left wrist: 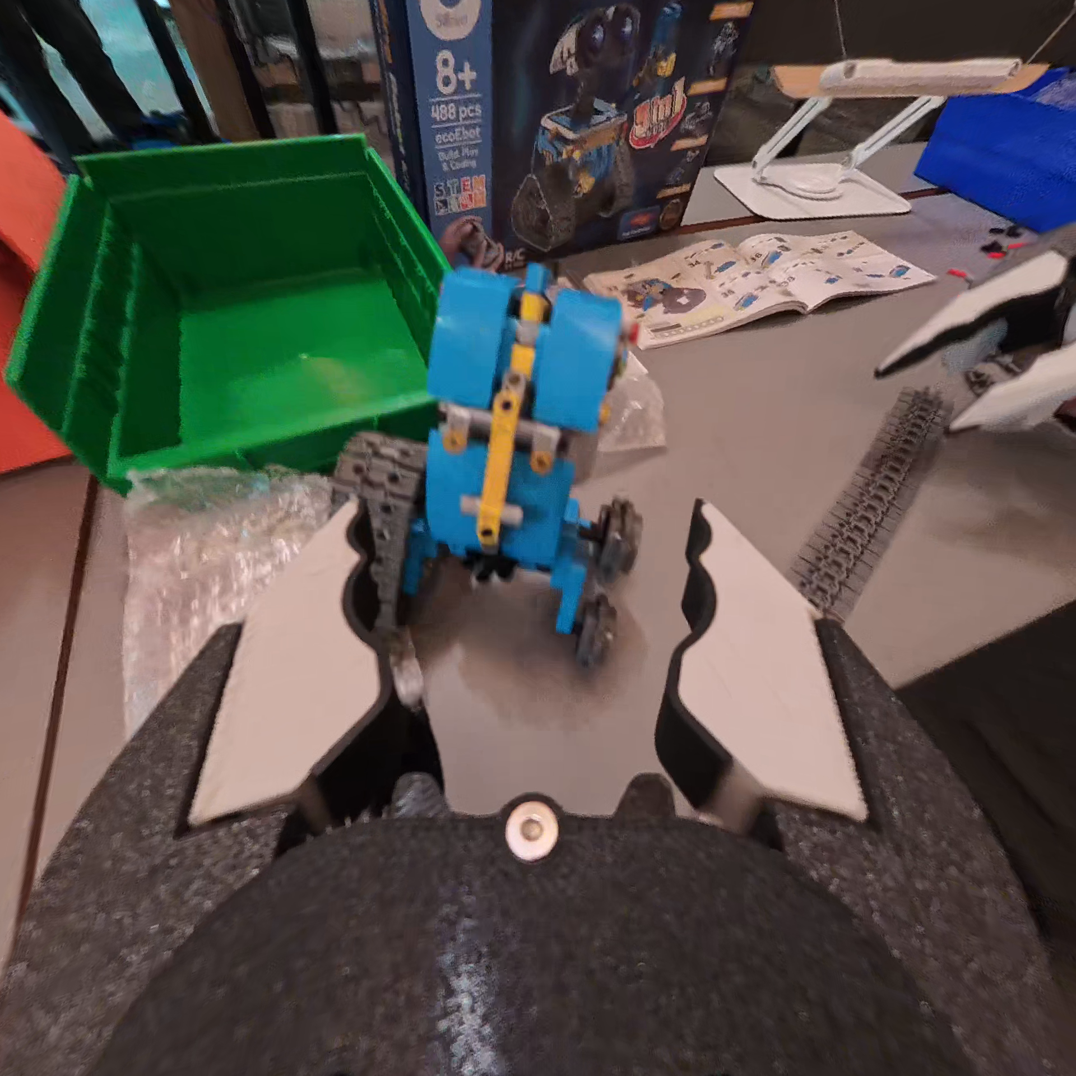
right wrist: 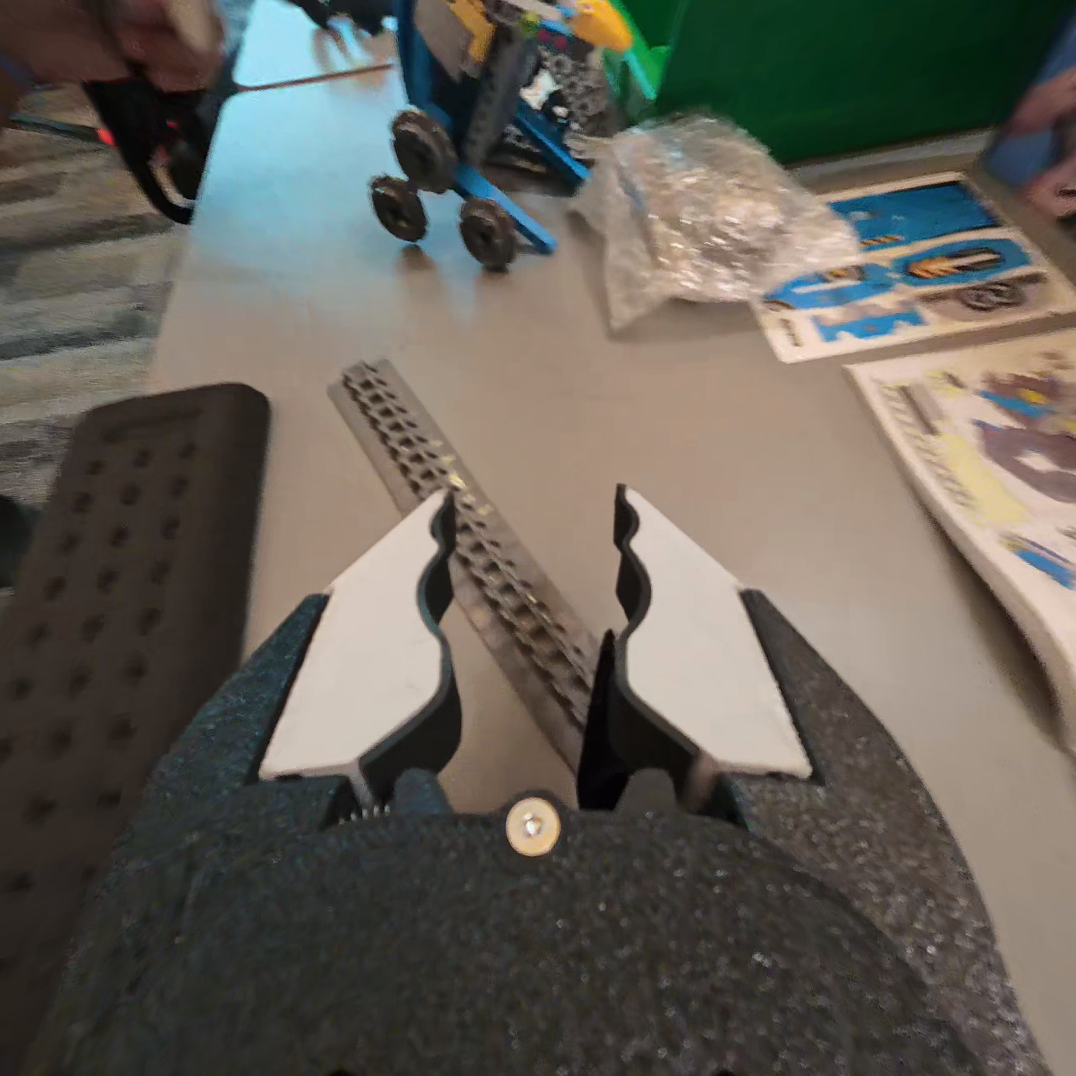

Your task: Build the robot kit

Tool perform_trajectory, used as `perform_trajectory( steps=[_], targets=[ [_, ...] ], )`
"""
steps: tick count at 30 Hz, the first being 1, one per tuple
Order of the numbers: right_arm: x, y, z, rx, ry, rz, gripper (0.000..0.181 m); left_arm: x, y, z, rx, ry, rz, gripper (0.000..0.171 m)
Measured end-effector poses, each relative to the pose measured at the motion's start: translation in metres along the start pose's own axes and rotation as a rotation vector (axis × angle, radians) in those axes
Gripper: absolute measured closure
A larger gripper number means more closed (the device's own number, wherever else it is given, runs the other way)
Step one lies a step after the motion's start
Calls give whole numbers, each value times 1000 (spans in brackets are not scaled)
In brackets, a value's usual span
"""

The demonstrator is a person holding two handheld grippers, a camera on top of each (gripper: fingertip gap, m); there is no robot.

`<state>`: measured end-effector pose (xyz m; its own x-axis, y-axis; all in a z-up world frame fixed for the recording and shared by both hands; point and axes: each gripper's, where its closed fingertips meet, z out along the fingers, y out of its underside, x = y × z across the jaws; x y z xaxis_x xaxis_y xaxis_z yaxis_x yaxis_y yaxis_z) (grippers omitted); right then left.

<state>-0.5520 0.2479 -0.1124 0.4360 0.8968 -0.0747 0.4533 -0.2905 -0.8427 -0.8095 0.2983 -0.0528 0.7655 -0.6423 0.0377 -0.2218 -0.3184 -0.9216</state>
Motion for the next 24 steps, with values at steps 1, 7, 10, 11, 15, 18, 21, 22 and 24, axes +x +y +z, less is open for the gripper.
perform_trajectory(
  steps=[1,7,10,11,15,18,21,22,24],
  targets=[
    [-8,-5,9,8,-23,4,128,-5,-8,9,-26,23,-1,59],
    [-27,-8,25,3,-31,-69,132,-7,-5,49,-250,89,94,60],
    [-18,3,17,6,-1,-72,138,-8,4,60,-322,82,120,83],
    [-15,7,14,4,-5,-50,137,-8,6,63,-337,89,118,93],
    [-5,11,1,31,-39,44,137,-6,8,63,-401,105,120,99],
    [4,2,-16,90,-32,74,137,1,5,55,-423,151,118,100],
    [15,-5,-35,136,-17,109,137,9,-15,39,-370,218,76,100],
    [20,-5,-41,147,-12,123,137,10,-24,32,-347,227,78,100],
    [29,-5,-51,159,4,143,137,14,-42,19,-314,238,93,100]
  ],
)
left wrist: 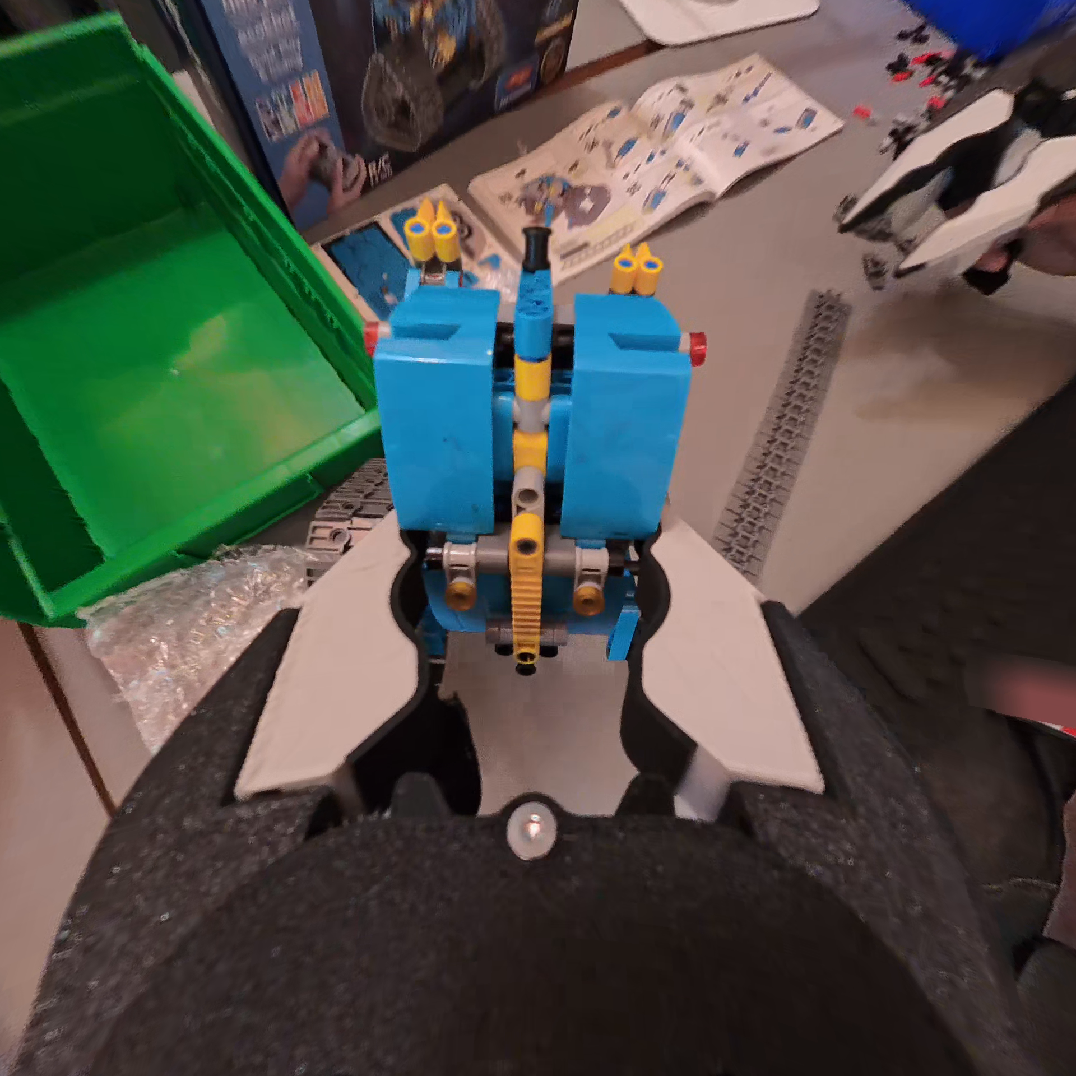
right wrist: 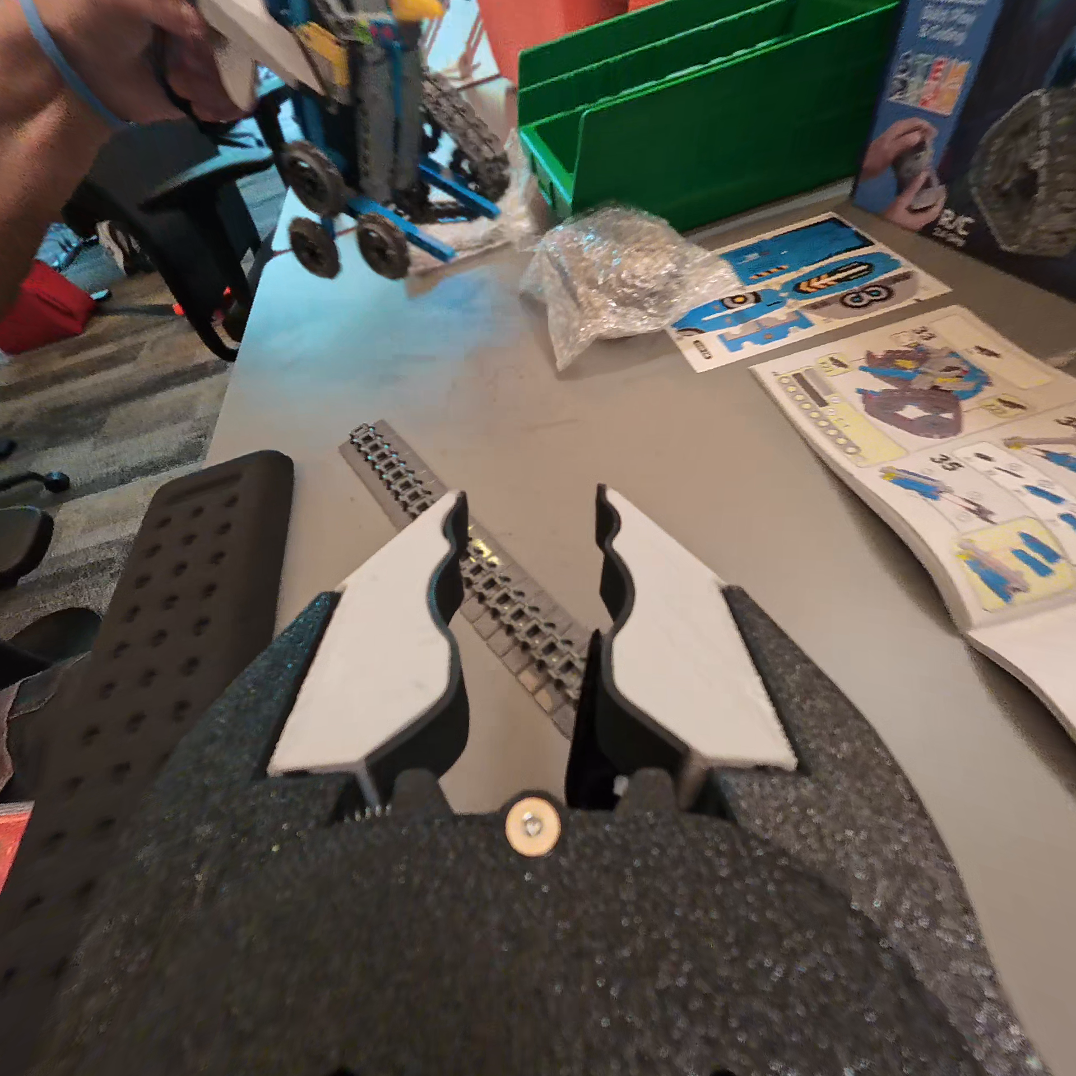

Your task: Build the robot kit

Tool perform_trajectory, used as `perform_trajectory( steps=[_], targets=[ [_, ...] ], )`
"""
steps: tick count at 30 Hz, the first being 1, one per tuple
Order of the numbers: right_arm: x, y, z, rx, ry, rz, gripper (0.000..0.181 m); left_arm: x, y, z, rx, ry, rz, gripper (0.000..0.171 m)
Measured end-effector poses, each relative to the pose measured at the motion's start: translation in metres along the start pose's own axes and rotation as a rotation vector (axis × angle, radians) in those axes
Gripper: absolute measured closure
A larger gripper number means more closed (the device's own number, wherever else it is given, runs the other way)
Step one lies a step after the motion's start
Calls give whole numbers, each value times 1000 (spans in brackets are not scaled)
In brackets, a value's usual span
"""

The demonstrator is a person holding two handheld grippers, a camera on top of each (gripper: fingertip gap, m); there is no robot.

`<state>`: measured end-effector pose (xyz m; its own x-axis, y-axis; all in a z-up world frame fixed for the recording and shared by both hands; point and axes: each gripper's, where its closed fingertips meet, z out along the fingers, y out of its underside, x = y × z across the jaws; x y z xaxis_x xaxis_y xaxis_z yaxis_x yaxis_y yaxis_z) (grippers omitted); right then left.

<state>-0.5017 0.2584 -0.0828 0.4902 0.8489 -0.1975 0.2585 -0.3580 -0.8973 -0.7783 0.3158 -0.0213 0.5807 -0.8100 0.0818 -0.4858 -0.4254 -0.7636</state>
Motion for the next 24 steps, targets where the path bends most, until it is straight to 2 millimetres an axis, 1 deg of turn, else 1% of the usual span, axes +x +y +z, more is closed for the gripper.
perform_trajectory(
  steps=[2,3,5,6,8,10,12,13,15,18,21,24],
  targets=[
    [11,-2,-10,-3,24,6,137,11,-16,-12,29,7,28,100],
    [17,-2,-15,-6,36,15,137,21,-25,-16,46,19,45,100],
    [27,0,-25,-15,45,46,138,45,-44,-15,73,58,80,100],
    [31,2,-29,-22,45,64,139,59,-52,-10,81,80,102,100],
    [37,8,-33,-32,43,92,141,90,-64,6,85,133,144,100],
    [41,14,-33,-40,38,109,142,120,-70,29,80,204,178,100],
    [43,19,-31,-53,37,112,143,145,-68,54,54,271,204,100],
    [43,20,-31,-59,37,110,143,154,-64,67,30,283,227,100],
    [44,22,-30,-69,43,98,144,164,-56,90,-23,269,292,100],
    [43,22,-30,-81,53,70,145,167,-48,115,-78,247,348,100],
    [43,21,-31,-80,61,52,145,164,-47,130,-97,241,346,100],
    [43,20,-31,-85,70,40,145,161,-50,141,-96,232,339,100]
  ],
)
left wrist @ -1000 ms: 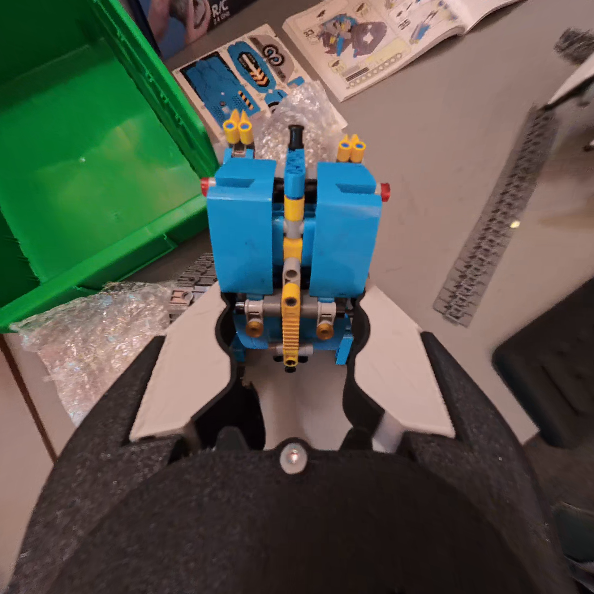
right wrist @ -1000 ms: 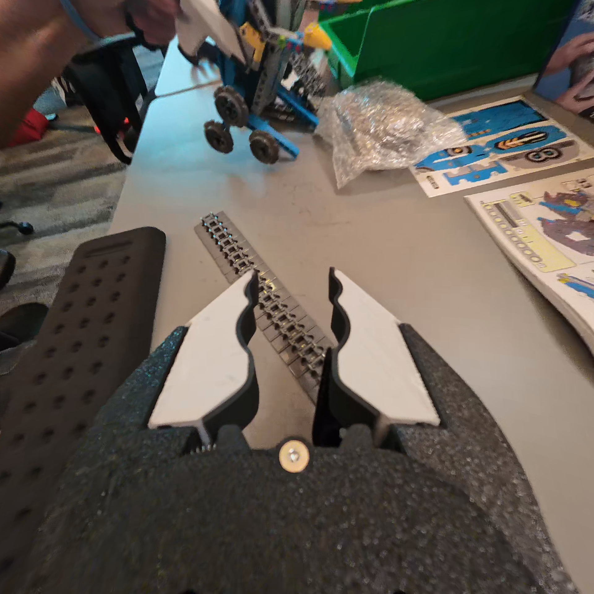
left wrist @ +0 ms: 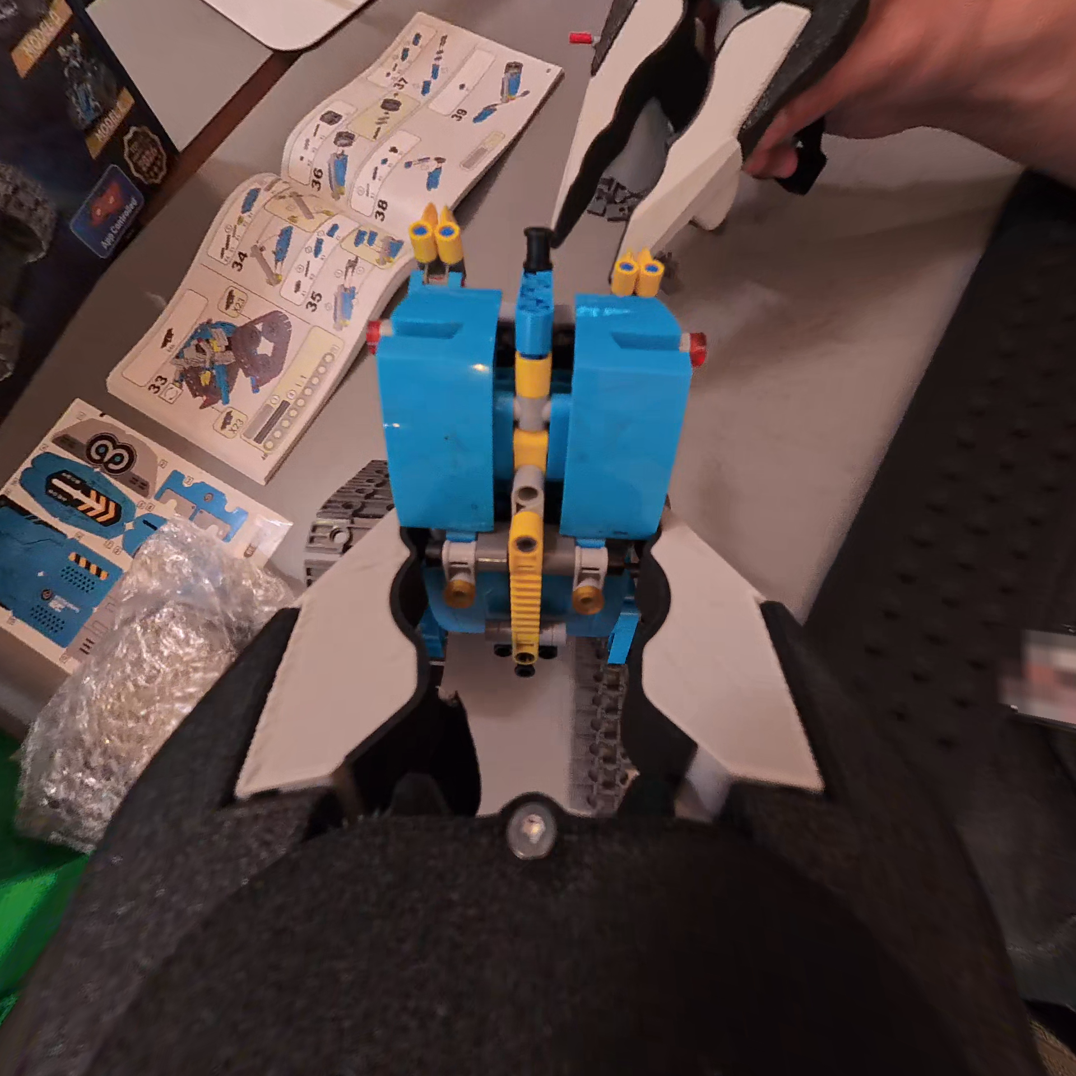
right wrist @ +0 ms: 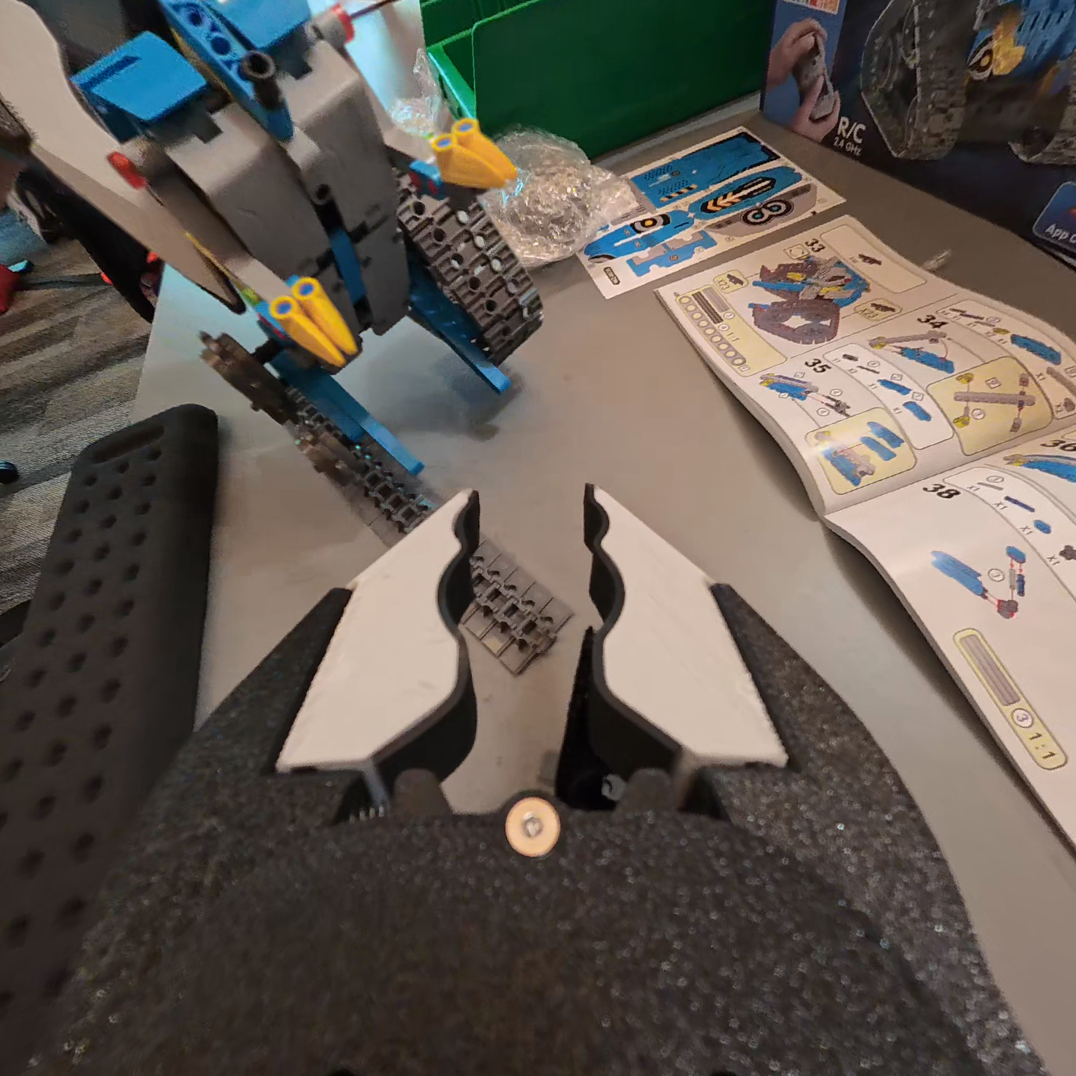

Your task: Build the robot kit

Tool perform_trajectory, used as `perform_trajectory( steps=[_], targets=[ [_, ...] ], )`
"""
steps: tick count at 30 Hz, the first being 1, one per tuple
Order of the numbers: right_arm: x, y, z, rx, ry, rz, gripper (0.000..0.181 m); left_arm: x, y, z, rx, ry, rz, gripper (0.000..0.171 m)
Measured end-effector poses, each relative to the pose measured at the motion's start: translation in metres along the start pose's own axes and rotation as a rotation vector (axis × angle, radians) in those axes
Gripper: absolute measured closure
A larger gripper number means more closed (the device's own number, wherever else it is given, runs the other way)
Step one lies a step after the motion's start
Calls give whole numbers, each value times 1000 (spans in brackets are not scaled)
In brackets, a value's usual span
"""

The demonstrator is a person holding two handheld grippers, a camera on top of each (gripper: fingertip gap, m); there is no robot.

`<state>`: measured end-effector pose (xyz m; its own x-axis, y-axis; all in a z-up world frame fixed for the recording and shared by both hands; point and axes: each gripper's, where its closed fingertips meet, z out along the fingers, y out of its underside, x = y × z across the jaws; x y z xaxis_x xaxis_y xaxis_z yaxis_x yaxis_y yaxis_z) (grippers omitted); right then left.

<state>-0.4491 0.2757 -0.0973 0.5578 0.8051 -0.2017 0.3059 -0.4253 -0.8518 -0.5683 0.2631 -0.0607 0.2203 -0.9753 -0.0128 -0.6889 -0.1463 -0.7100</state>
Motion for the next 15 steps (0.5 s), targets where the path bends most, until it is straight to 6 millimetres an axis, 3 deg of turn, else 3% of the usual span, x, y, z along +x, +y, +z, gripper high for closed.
perform_trajectory(
  steps=[6,15],
  targets=[
    [10,1,-4,1,37,-1,145,-2,-16,24,13,19,3,100],
    [52,7,-23,25,146,153,147,-5,-32,53,-3,50,19,100]
  ],
)
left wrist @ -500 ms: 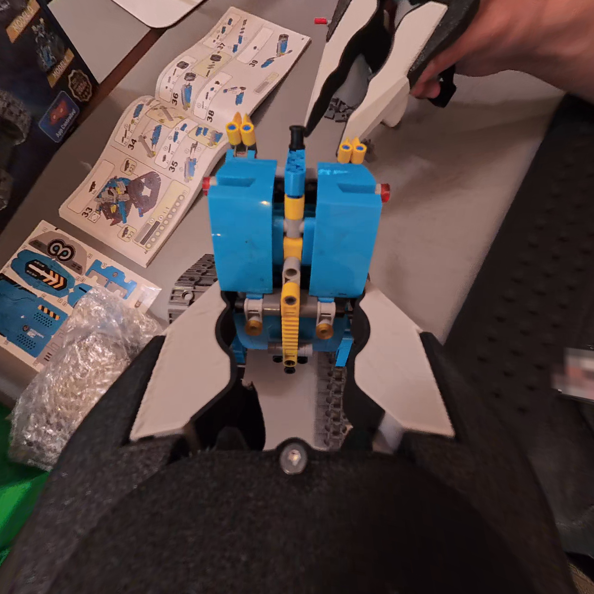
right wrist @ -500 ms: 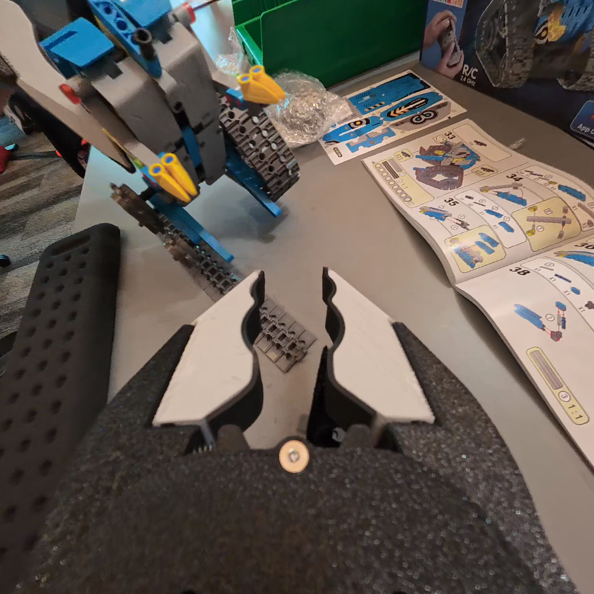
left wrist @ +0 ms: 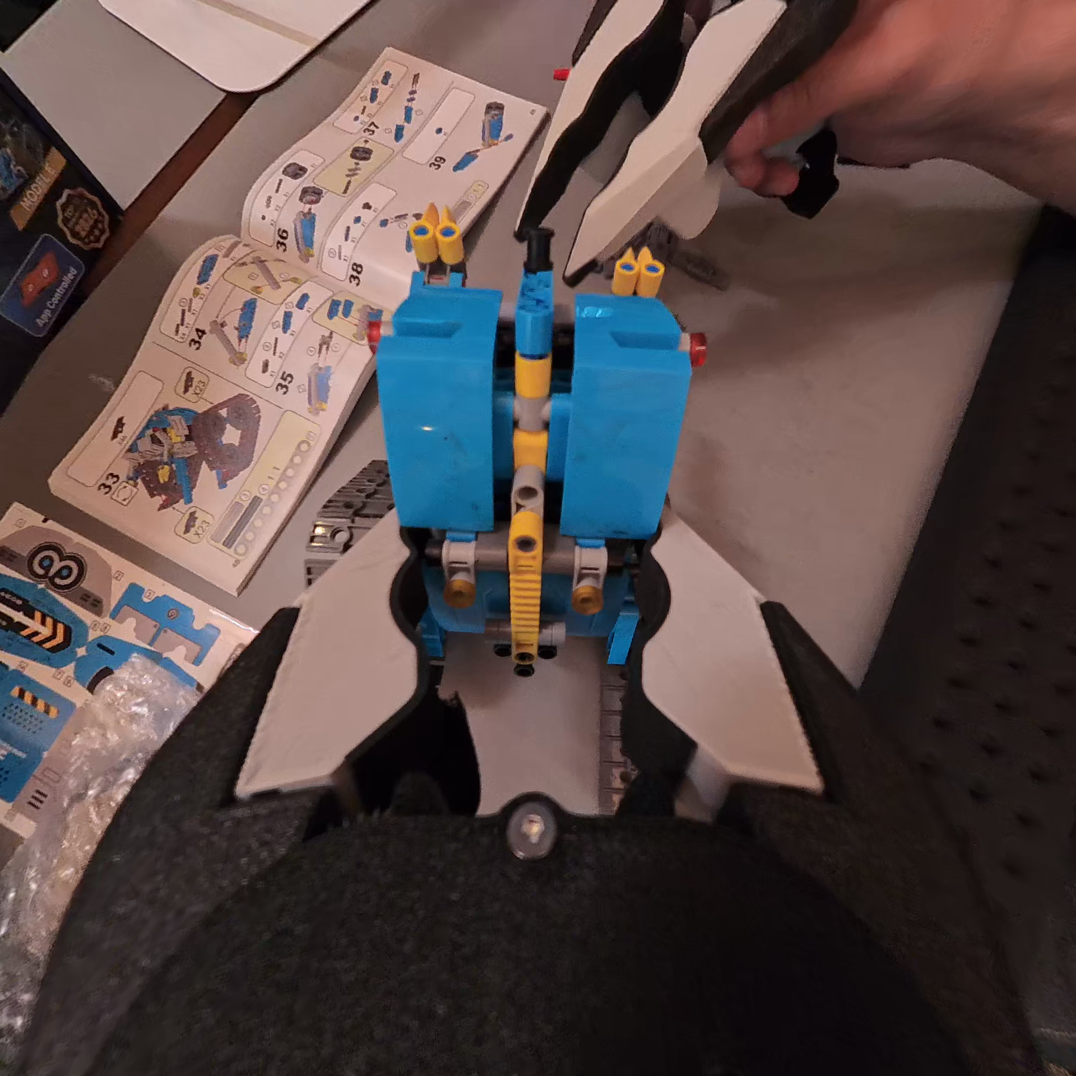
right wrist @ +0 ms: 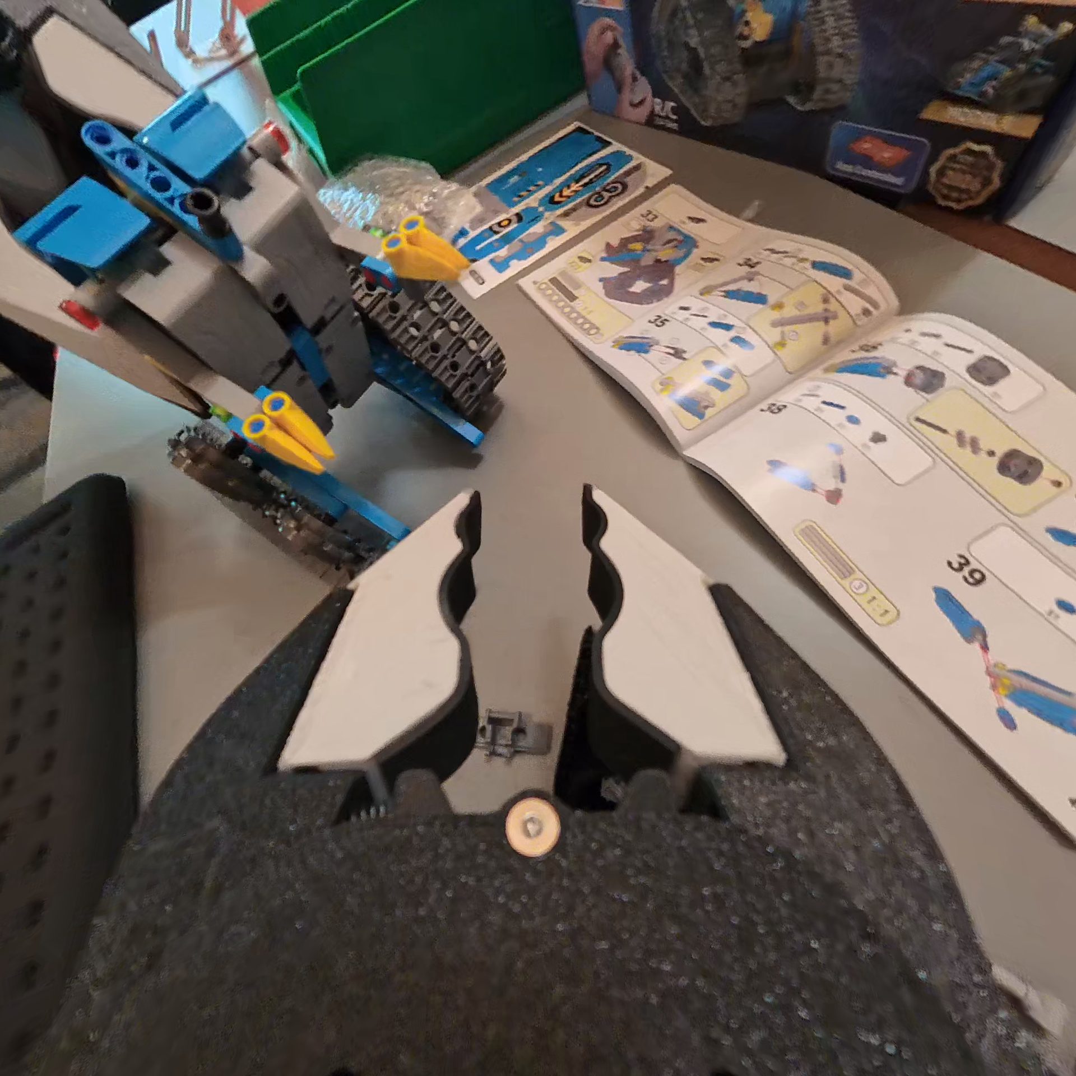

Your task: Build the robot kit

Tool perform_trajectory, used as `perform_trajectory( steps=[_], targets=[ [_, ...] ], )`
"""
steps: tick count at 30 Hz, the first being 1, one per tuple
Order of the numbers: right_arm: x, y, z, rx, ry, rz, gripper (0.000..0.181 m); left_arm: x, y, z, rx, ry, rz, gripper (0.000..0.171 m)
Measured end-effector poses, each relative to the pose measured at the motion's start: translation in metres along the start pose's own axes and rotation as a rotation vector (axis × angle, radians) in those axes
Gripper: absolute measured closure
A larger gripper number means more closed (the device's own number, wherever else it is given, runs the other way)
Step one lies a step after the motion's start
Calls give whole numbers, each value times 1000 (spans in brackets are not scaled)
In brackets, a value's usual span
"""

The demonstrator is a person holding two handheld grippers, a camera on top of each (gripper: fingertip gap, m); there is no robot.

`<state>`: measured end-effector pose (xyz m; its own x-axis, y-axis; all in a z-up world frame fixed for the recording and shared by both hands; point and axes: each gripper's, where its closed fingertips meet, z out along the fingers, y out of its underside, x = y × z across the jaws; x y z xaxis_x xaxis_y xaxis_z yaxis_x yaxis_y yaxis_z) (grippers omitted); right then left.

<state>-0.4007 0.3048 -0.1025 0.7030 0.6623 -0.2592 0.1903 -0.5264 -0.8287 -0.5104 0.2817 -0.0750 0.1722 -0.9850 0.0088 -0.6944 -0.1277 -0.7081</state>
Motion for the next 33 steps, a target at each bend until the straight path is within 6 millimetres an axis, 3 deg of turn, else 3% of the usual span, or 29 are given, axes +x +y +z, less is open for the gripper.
perform_trajectory(
  steps=[10,33],
  targets=[
    [12,-5,-9,57,-34,138,147,-2,-7,17,-11,13,9,100],
    [6,10,4,-37,-23,71,146,-5,-7,15,71,-8,-57,100]
  ],
)
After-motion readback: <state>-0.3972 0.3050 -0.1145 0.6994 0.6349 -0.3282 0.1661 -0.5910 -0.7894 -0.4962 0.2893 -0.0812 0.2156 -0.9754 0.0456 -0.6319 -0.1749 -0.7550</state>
